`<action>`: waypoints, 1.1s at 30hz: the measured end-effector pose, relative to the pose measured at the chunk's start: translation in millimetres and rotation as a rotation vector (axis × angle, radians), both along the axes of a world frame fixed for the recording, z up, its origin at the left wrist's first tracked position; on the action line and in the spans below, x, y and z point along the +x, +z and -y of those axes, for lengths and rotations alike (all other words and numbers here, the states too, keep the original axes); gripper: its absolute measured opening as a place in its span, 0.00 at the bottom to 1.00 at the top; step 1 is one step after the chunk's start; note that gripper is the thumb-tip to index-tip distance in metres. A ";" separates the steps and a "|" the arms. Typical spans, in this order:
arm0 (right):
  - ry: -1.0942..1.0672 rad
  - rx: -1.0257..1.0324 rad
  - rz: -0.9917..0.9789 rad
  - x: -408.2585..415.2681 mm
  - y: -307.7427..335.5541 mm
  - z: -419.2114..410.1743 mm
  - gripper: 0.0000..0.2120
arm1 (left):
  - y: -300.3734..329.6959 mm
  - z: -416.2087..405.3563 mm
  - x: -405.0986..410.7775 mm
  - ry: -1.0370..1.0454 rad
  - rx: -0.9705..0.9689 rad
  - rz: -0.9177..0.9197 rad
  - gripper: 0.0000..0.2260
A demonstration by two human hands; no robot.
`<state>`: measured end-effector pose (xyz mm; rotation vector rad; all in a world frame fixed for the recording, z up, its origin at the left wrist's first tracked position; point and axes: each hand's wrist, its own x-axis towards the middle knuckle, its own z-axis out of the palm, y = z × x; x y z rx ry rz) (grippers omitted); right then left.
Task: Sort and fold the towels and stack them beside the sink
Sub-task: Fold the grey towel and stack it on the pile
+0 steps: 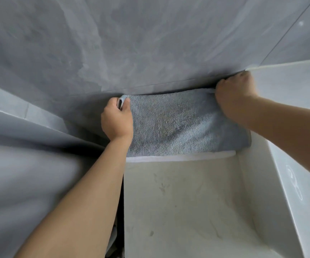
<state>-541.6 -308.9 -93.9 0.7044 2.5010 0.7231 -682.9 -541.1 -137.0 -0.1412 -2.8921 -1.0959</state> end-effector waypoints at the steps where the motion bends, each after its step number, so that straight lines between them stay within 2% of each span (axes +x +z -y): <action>1: -0.006 0.000 -0.015 -0.4 0.1 0.1 0.12 | 0.4 -2.3 2.2 0.004 -0.039 -0.018 0.15; 4: -0.010 -0.009 -0.112 4.7 2.9 2.9 0.14 | 1.8 -6.0 2.8 -0.013 -0.115 -0.029 0.12; 6: -0.007 -0.058 -0.253 14.2 4.1 9.1 0.16 | 4.2 -7.7 -1.1 -0.037 -0.143 0.006 0.10; 8: 0.026 -0.124 -0.430 26.9 4.0 24.9 0.23 | 8.9 -7.0 2.2 -0.009 -0.154 -0.020 0.10; 10: 0.100 -0.220 -0.554 40.4 -5.6 49.1 0.29 | 11.9 -6.2 20.4 -0.039 -0.186 -0.274 0.16; 12: 0.133 -0.366 -0.585 47.7 -23.4 70.8 0.30 | 7.6 -10.9 46.0 -0.277 -0.169 -0.469 0.20; 14: 0.070 -0.489 -0.544 49.0 -38.9 80.2 0.32 | -2.3 -18.3 67.1 -0.586 -0.245 -0.410 0.21; 16: -0.069 -0.560 -0.472 51.2 -50.4 70.6 0.35 | -15.4 -18.3 72.1 -0.719 -0.415 -0.247 0.24; 18: -0.075 -0.525 -0.473 58.8 -61.8 57.2 0.36 | -27.1 -7.1 61.8 -0.730 -0.538 -0.170 0.26; 24: -0.045 -0.478 -0.545 63.0 -74.5 50.0 0.34 | -35.3 23.5 32.8 -0.716 -0.628 -0.216 0.28; 33: -0.046 -0.576 -0.620 105.2 -48.9 85.1 0.31 | -9.2 30.5 74.2 -0.658 -0.568 -0.212 0.29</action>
